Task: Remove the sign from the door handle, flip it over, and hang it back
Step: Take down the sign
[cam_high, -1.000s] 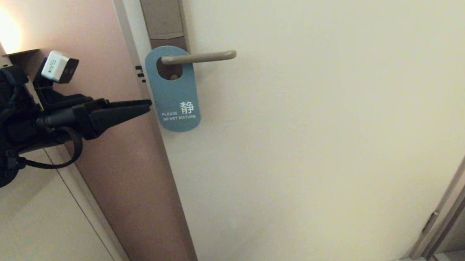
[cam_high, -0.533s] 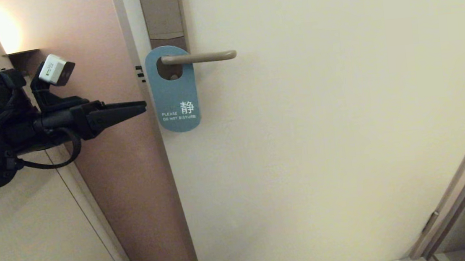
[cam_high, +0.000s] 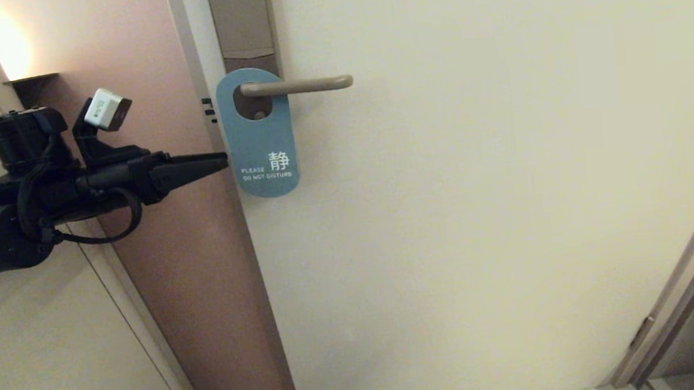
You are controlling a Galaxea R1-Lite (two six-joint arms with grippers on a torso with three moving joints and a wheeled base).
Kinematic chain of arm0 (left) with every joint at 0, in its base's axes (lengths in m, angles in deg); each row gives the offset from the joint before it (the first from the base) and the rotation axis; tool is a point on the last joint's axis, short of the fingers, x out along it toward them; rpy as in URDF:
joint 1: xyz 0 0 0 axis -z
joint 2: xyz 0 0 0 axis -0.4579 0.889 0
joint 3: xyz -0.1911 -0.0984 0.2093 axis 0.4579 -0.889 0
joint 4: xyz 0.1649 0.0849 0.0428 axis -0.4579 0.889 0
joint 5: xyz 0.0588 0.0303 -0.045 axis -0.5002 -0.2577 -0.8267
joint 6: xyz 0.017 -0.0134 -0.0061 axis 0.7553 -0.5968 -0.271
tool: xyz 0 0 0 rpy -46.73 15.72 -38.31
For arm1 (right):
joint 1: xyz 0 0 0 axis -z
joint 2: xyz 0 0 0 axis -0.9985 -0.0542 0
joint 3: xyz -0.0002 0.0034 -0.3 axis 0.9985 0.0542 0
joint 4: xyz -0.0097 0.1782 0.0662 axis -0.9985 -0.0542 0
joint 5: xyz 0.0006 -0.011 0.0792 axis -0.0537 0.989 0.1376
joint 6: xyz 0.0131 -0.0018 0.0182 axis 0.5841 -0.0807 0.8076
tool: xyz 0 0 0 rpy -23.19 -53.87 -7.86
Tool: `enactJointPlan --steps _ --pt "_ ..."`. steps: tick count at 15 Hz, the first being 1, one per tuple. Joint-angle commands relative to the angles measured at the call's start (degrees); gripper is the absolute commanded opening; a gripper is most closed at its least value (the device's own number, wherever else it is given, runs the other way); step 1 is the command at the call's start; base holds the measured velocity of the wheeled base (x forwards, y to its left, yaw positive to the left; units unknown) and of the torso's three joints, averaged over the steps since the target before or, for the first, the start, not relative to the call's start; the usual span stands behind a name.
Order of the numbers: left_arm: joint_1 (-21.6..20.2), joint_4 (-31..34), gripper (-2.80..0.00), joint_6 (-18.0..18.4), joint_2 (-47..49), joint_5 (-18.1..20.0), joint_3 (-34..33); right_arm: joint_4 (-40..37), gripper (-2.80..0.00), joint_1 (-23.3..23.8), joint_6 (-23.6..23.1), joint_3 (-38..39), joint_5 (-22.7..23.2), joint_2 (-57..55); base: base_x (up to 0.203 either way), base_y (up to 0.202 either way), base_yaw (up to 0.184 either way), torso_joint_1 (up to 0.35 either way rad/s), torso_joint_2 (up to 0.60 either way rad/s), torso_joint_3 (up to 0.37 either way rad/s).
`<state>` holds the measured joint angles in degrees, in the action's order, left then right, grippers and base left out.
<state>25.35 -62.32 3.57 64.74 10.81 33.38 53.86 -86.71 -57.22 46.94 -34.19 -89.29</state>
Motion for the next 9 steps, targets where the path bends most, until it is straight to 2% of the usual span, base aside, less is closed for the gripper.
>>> enactJointPlan --steps 1,9 --pt "0.30 -0.22 0.00 -0.05 1.09 0.40 0.35 -0.02 -2.80 -0.01 -0.05 0.00 0.05 -0.05 0.000 0.000 0.000 0.000 0.00 0.000" --pt "3.31 -0.33 0.00 0.13 2.61 0.41 0.35 -0.02 -2.80 -0.01 -0.05 0.00 0.05 -0.05 0.000 0.000 0.000 0.000 0.00 0.000"
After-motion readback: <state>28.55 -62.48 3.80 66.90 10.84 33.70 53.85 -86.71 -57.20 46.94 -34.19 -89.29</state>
